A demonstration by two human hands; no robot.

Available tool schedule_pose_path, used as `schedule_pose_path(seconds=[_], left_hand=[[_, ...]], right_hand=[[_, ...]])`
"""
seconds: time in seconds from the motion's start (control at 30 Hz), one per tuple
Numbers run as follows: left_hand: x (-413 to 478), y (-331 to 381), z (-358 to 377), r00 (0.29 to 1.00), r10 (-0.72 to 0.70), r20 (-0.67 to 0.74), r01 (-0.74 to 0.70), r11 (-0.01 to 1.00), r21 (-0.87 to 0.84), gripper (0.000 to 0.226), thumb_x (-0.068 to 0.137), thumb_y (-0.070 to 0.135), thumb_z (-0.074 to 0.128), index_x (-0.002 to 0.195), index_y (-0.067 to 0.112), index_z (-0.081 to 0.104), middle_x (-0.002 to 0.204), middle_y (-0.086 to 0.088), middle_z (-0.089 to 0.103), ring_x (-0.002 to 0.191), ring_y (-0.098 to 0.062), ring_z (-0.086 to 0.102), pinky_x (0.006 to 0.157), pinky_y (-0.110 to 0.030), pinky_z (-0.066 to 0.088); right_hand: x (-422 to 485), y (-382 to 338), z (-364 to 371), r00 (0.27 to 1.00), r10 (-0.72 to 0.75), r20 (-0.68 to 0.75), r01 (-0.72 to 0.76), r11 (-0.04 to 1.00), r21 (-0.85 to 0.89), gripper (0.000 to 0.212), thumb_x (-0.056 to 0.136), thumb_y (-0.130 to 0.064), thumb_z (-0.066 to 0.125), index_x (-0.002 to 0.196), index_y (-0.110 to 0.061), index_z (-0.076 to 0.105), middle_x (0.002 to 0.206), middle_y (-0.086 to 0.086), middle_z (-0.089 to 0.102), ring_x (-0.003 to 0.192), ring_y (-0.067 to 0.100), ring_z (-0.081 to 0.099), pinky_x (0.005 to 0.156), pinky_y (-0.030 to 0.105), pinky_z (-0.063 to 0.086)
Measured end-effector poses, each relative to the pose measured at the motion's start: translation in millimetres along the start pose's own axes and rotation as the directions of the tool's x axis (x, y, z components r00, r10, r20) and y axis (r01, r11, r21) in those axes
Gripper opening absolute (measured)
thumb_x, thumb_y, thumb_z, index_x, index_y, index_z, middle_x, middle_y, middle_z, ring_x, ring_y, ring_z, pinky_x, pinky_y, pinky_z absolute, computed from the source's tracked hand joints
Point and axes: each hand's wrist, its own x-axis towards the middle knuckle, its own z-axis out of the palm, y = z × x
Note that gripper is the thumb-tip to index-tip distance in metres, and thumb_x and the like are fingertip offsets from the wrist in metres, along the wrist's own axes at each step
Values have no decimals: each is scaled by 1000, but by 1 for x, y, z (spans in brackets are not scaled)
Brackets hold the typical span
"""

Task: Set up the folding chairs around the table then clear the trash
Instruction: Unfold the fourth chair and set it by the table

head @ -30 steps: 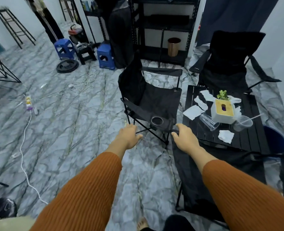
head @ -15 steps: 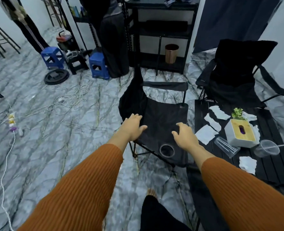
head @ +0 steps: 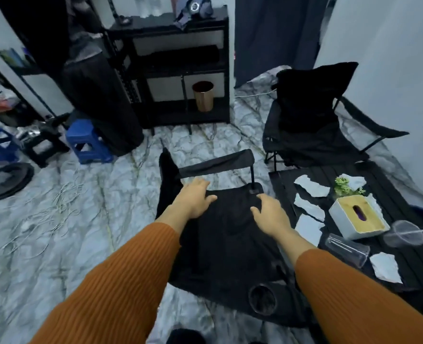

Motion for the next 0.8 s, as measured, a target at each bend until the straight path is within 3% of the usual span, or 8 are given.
schedule_pose_path(seconds=[0.1, 0.2, 0.37, 0.5, 0.67, 0.8], left_hand=[[50, -11, -9, 991, 108, 77, -114, 990, 80, 62, 98, 41, 44, 150, 11, 25, 160, -7, 20, 150, -24, 8, 122, -43, 11], [100, -23, -19, 960, 232, 158, -261, 945, 198, 64, 99, 43, 42, 151, 13, 20, 161, -5, 15, 150, -22, 6, 123, -43, 10], [153, -41, -36, 851, 439, 289, -508, 827, 242, 64, 99, 43, 41, 152, 14, 19, 162, -5, 14, 151, -22, 5, 123, -44, 11], [169, -60, -43, 743, 571, 351, -661, 710, 243, 64, 99, 44, 40, 151, 13, 20, 162, -5, 14, 151, -22, 4, 123, -44, 9], [174, -103, -50, 638, 643, 424, -756, 626, 188, 64, 97, 45, 44, 150, 14, 25, 161, -5, 16, 151, -23, 6, 122, -45, 12], [188, -140, -66, 596, 607, 526, -750, 654, 96, 70, 90, 52, 54, 147, 17, 33, 160, -3, 21, 150, -20, 7, 120, -44, 20]], right_hand=[[21, -9, 9, 995, 77, -57, -75, 997, 30, 46, 94, -25, 52, 136, -8, 46, 136, 13, 53, 128, 30, 46, 102, 40, 40], [38, -19, 24, 974, 182, -137, -167, 979, 113, 33, 90, -24, 54, 120, -11, 56, 120, 11, 62, 116, 32, 54, 92, 42, 49], [46, -58, 56, 879, 424, -219, -384, 901, 202, 48, 94, -27, 52, 137, -9, 44, 139, 11, 50, 131, 30, 43, 103, 42, 40], [41, -94, 82, 775, 561, -293, -488, 824, 288, 48, 95, -28, 51, 138, -9, 43, 140, 12, 50, 132, 30, 41, 105, 43, 39], [15, -137, 115, 676, 672, -304, -554, 735, 392, 49, 95, -31, 53, 138, -12, 42, 140, 10, 49, 131, 29, 42, 104, 46, 41], [-19, -159, 140, 637, 748, -186, -586, 627, 512, 54, 91, -45, 56, 136, -16, 46, 141, 6, 50, 131, 24, 44, 106, 43, 41]])
